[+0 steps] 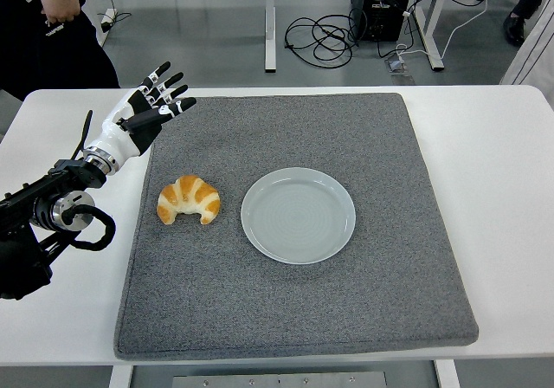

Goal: Place the bread on the plate

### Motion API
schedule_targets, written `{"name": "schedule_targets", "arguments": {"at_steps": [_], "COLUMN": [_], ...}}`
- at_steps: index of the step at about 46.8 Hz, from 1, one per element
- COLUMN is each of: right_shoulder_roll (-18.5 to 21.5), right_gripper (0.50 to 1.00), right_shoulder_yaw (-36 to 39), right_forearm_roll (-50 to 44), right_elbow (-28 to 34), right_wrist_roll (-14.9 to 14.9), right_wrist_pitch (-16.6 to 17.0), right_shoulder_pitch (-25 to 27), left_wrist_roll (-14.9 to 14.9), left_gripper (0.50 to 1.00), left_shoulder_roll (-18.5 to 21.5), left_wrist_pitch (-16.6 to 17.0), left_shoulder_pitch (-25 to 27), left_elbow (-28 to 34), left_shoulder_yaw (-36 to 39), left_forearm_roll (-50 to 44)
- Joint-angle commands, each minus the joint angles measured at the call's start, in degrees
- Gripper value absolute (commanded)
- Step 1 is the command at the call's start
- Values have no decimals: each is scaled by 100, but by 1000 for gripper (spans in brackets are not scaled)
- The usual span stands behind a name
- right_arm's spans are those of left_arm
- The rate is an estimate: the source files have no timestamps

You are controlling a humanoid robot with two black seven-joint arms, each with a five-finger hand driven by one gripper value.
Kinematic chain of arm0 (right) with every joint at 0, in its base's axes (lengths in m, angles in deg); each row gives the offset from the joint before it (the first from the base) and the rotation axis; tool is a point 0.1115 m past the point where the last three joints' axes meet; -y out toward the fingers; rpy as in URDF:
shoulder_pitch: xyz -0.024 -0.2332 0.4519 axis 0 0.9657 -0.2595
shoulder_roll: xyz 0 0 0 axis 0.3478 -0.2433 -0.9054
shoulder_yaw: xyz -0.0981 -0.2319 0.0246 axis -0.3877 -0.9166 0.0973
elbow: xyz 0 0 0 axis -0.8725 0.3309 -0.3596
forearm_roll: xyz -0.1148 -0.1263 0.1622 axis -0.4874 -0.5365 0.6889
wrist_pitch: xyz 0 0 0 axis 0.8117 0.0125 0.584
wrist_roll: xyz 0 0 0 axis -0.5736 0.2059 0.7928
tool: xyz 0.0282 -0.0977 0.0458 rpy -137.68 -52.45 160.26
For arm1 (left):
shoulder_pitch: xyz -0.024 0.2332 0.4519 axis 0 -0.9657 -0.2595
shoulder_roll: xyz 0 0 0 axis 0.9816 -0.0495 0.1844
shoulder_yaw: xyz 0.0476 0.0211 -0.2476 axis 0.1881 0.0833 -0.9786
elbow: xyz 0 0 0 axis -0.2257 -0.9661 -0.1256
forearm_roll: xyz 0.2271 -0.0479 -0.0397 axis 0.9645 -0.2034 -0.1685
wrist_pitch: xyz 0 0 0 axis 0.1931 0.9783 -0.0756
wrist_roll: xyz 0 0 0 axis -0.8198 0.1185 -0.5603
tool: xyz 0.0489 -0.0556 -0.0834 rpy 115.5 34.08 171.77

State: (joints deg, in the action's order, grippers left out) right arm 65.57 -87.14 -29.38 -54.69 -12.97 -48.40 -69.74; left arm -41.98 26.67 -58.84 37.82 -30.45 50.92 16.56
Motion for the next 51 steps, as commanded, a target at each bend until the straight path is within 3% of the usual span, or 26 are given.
{"name": "schedule_targets", "arguments": {"at_steps": [1, 51], "right_shoulder_roll": [0, 0], "right_gripper": [1000, 1000], "right_shoulder_yaw": [4, 4], "right_forearm_roll": [0, 0], "right_elbow": [0, 0], "right_wrist_roll": [0, 0], "right_wrist_pitch": [0, 0], "right_shoulder_pitch": [-8, 1], "left_wrist_roll": [0, 0], "left_gripper": [966, 966], "left_shoulder_roll": [2, 28], "left_wrist_pitch": [10, 28], "left_shoulder_pitch": [-5, -14], "left_elbow": [2, 2], "left_shoulder_yaw": [13, 57], "left_forearm_roll": [0, 26]}}
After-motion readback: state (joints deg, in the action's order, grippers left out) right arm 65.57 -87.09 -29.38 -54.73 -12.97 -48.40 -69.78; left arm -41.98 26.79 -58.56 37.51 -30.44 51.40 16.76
